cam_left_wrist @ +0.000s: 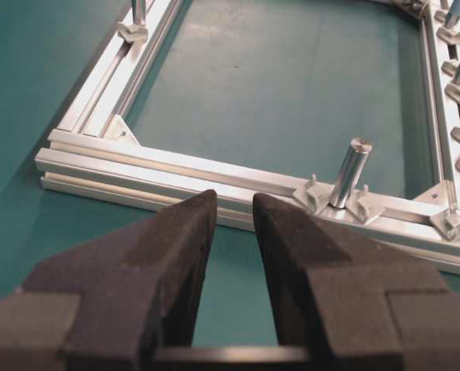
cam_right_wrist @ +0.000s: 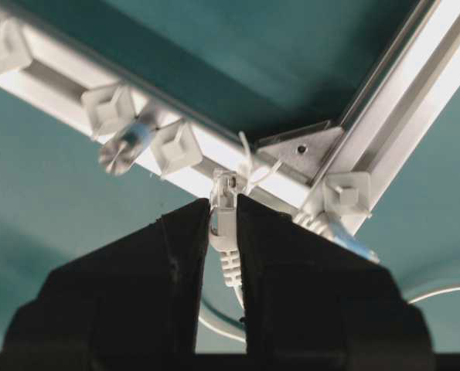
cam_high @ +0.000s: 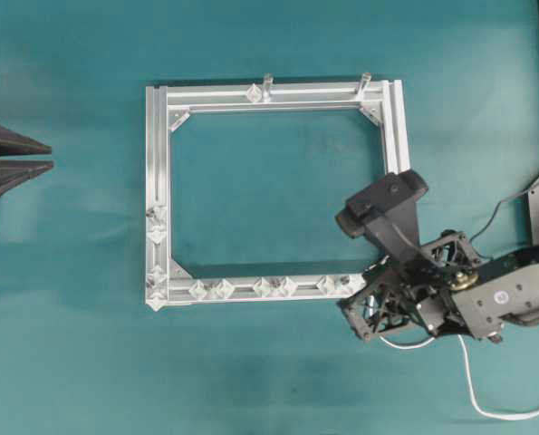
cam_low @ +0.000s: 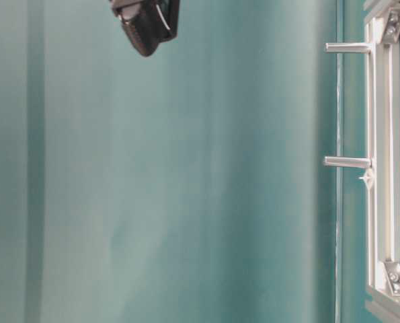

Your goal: Move the cable alternately left and right between 8 closely spaced pins so it hooks onto each one.

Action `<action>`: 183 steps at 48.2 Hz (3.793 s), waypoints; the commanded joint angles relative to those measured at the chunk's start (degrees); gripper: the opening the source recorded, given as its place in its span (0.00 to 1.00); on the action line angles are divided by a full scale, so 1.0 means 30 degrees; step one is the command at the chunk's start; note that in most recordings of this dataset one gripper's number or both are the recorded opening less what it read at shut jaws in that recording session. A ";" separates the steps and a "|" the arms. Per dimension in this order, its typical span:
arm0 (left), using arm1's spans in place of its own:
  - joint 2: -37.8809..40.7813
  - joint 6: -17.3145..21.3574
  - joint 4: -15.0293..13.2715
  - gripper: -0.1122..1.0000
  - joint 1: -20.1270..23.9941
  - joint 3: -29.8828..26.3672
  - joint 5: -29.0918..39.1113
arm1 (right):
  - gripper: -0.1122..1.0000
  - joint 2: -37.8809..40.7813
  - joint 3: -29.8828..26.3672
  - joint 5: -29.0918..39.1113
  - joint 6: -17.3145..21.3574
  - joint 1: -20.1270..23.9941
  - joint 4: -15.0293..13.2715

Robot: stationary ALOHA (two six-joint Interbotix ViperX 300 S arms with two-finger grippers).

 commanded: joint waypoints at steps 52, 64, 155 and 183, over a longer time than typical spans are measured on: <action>0.0117 -0.0176 0.0059 0.39 -0.0029 -0.0117 -0.0176 | 0.23 -0.0176 0.0996 -0.1875 0.1875 -0.0645 -0.0117; 0.0146 -0.0176 0.0029 0.39 0.0000 -0.0088 -0.0176 | 0.23 -0.0176 0.1113 -0.1758 0.1523 -0.1963 -0.0234; 0.0117 -0.0176 0.0059 0.39 0.0000 -0.0029 -0.0205 | 0.23 0.3252 -0.3574 -0.2813 0.1436 -0.3076 -0.2139; 0.0146 -0.0176 0.0029 0.39 -0.0029 -0.0029 -0.0234 | 0.23 0.3545 -0.4160 -0.2754 0.2373 -0.1436 -0.1377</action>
